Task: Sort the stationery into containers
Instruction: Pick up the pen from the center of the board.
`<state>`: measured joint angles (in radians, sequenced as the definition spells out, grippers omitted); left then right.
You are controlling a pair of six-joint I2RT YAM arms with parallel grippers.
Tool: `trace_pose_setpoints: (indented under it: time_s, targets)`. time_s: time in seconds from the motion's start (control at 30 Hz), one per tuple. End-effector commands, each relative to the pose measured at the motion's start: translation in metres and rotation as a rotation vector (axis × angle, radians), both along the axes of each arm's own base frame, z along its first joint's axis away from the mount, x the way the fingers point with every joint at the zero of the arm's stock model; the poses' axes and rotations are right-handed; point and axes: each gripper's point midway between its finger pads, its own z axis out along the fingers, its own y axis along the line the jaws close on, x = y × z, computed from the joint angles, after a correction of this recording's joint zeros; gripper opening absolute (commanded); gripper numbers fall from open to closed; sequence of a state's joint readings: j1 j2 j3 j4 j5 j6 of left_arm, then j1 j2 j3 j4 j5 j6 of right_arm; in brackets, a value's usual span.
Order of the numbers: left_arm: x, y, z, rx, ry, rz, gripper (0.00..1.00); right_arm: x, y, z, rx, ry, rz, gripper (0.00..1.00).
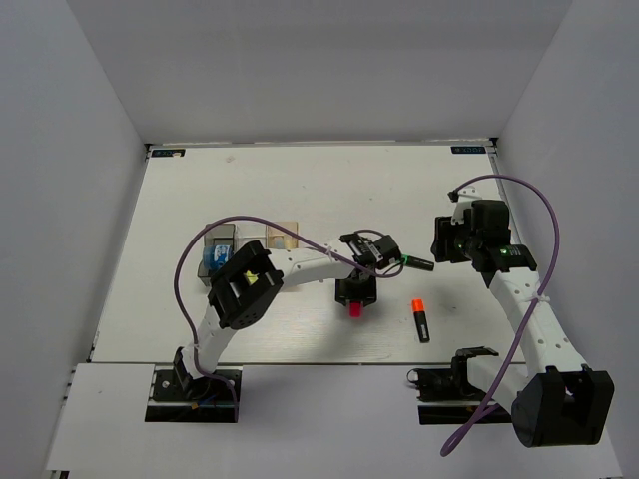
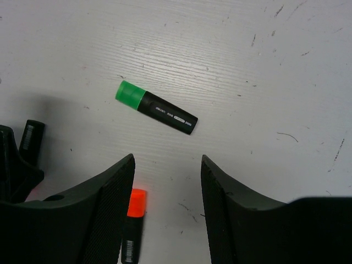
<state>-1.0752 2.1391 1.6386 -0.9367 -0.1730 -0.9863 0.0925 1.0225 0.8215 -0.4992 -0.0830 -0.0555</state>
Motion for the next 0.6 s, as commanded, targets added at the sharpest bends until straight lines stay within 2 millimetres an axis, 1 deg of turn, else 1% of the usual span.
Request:
trace_pose_setpoints:
  time_s: [0.0, 0.03, 0.1, 0.13, 0.17, 0.23, 0.27, 0.33, 0.37, 0.4, 0.43, 0.47, 0.5, 0.53, 0.57]
  targets:
    - [0.005, -0.005, 0.005, -0.008, -0.020, 0.010, 0.59, 0.004, 0.002, 0.006, 0.017, -0.025, 0.004, 0.55]
    - [0.004, -0.002, 0.003, 0.006, -0.021, 0.011, 0.57, 0.002, 0.002, 0.004, 0.018, -0.017, 0.004, 0.55]
    - [0.001, 0.002, -0.001, 0.022, -0.014, 0.011, 0.47, 0.003, 0.003, 0.005, 0.020, -0.023, 0.007, 0.55]
    - [-0.001, 0.008, -0.006, 0.039, -0.006, 0.013, 0.42, 0.003, 0.003, 0.005, 0.020, -0.022, 0.005, 0.55]
    - [-0.002, 0.010, -0.007, 0.044, -0.002, 0.014, 0.34, 0.003, 0.004, 0.005, 0.022, -0.021, 0.008, 0.55]
    - [-0.004, 0.018, -0.011, 0.066, 0.003, 0.013, 0.25, 0.003, 0.004, 0.005, 0.022, -0.021, 0.010, 0.55]
    - [-0.006, 0.022, -0.013, 0.074, 0.005, 0.011, 0.16, 0.002, 0.003, 0.004, 0.022, -0.019, 0.007, 0.55]
    - [-0.009, 0.028, -0.014, 0.094, 0.008, -0.025, 0.07, 0.002, 0.005, 0.004, 0.028, -0.017, 0.011, 0.62]
    - [-0.008, 0.031, -0.013, 0.101, 0.000, -0.034, 0.03, 0.002, 0.006, 0.005, 0.032, -0.020, 0.019, 0.67]
    - [-0.004, 0.029, -0.001, 0.087, -0.027, -0.049, 0.00, 0.001, 0.008, 0.005, 0.037, -0.018, 0.035, 0.72]
    - [-0.003, 0.034, 0.001, 0.105, -0.035, -0.104, 0.00, 0.000, 0.010, 0.003, 0.038, -0.011, 0.055, 0.81]
    - [0.000, 0.035, 0.006, 0.103, -0.055, -0.119, 0.00, -0.002, 0.014, 0.004, 0.053, -0.011, 0.078, 0.86]
    - [0.004, 0.031, 0.032, 0.052, -0.095, -0.137, 0.00, -0.005, 0.019, 0.003, 0.071, -0.003, 0.105, 0.87]
    - [0.005, 0.032, 0.040, 0.049, -0.120, -0.196, 0.00, -0.006, 0.021, 0.004, 0.072, -0.007, 0.126, 0.87]
    - [0.010, 0.035, 0.050, 0.049, -0.153, -0.203, 0.00, -0.008, 0.026, 0.003, 0.089, 0.002, 0.147, 0.82]
